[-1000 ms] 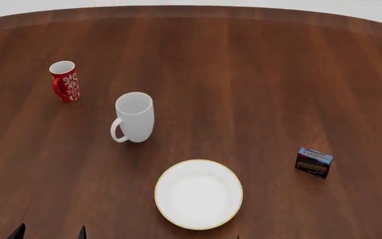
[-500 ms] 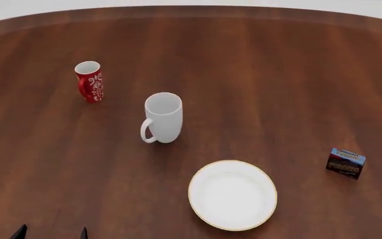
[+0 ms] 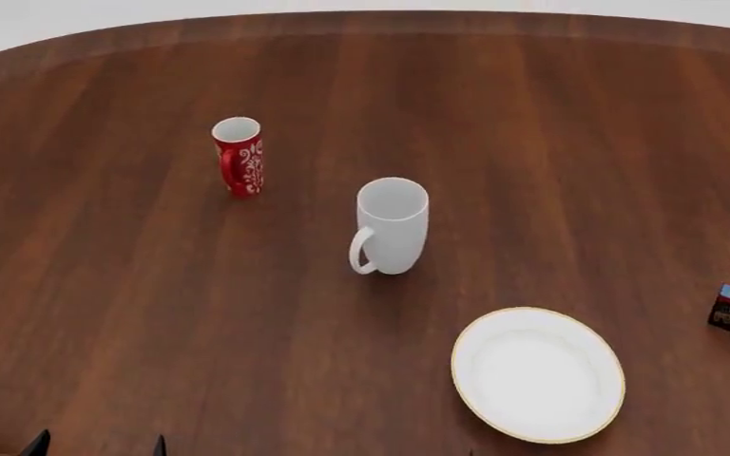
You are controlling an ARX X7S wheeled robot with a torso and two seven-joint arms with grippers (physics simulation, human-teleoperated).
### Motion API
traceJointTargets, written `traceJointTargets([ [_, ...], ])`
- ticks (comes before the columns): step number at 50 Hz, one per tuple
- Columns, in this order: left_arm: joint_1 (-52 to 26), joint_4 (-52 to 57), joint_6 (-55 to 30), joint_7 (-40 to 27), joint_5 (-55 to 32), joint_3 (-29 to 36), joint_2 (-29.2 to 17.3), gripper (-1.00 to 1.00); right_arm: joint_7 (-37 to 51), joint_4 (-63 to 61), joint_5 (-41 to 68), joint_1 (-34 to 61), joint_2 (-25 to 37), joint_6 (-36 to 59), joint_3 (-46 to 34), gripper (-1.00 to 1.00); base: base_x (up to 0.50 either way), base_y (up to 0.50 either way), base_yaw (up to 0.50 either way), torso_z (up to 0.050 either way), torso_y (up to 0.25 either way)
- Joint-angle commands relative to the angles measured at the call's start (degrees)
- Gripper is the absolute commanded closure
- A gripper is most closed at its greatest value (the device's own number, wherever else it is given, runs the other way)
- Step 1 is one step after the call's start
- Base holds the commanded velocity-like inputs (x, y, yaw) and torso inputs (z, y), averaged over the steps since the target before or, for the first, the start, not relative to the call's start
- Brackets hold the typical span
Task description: Put the white mug on the plate.
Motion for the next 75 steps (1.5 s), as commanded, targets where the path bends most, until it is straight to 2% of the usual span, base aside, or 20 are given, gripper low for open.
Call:
traceJointTargets([
  [1,-0.01,0.05,0.16,-0.49,-0.4,0.55,-0.3,-1.0,1.37,-1.34,0.23,-1.02,0.75,-0.4,0.58,-1.0,0.27,0.0,0.0,0.0,0.0],
  [75,-0.06,1.72,-0.15,-3.17,-2.17,3.27,-2.57,-1.0,5.44,-7.09,-0.46,-1.68,4.35,1.84,-3.09,-1.0,0.36,0.0,0.0,0.0,0.0],
])
